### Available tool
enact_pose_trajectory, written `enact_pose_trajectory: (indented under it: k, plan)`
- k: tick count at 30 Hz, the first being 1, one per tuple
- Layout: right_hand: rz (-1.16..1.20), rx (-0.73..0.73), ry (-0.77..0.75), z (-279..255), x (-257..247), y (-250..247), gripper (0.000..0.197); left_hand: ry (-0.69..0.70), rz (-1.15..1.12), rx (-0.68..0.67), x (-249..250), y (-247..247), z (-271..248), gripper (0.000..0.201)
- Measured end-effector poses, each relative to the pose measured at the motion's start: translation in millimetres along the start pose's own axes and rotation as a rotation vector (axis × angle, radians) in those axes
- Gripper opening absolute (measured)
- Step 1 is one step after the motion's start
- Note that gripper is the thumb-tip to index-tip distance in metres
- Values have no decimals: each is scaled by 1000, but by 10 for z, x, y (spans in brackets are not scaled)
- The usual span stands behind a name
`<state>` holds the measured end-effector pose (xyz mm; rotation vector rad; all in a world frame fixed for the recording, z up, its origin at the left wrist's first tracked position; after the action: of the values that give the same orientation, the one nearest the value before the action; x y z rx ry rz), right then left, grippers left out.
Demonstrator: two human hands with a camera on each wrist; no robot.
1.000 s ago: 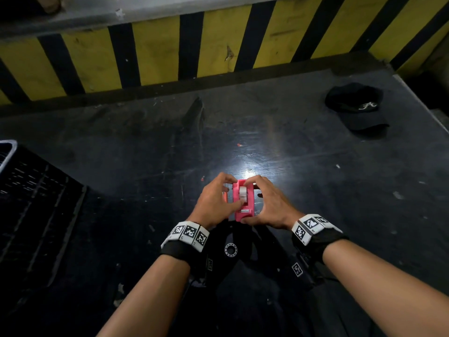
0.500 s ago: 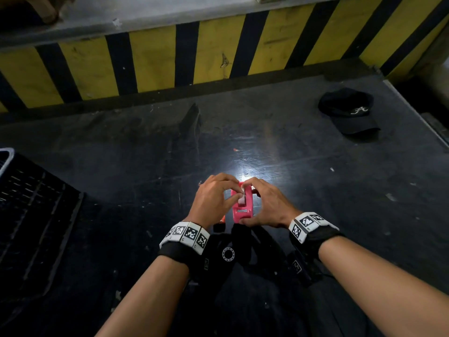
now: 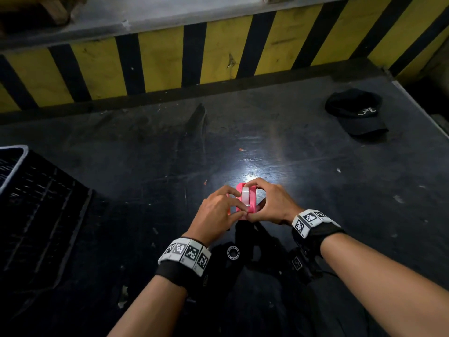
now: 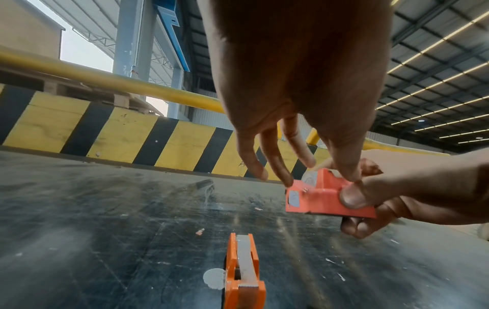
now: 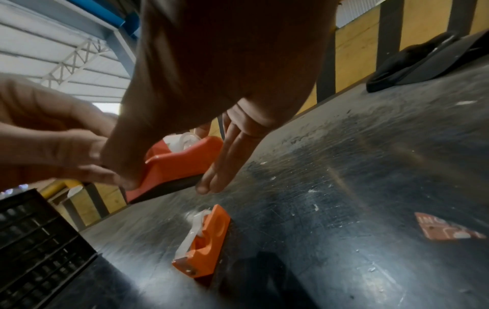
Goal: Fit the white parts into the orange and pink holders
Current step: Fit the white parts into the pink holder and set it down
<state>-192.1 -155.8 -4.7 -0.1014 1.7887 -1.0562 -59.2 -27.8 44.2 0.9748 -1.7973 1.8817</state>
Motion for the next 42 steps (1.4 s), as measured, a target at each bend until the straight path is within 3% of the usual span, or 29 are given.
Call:
enact_pose_trajectory:
  k: [10, 18, 20, 23, 27, 33, 38, 42]
  plan:
    - [213, -129, 57, -62, 81, 39, 87, 33, -67, 44, 0, 14, -32, 15]
    - [295, -116, 99, -65, 138, 62, 88, 55, 12, -78, 43, 46, -99, 31]
    - [300, -120, 107, -75, 149, 40, 89, 53, -89, -21, 16, 35, -111, 33]
    - [315, -139, 103, -96, 109, 11, 90, -105, -343, 68, -89, 4, -71, 18]
    - [329, -161, 80, -121, 14, -5, 90, -155, -341, -32, -136, 83, 21, 66]
    - [271, -215, 93, -125, -1, -9, 98, -184, -466, -80, -175, 134, -2, 85]
    - [78, -286, 99, -49, 48, 57, 126, -184, -421, -122, -245, 208, -13, 103]
    - [-110, -248, 101, 98, 116, 52, 118, -200, -330, -98, -447, 230, -31, 97]
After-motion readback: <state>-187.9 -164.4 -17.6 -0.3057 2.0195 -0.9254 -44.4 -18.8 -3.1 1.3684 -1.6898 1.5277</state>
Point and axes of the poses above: each hand's wrist, its own z-axis towards the middle knuckle, its own y-axis out of the palm, x = y × z, the point moved 4 cm from there along z, towards the middle knuckle, and after that the axes turned 8 degrees about -z, right-handed, at the moved point
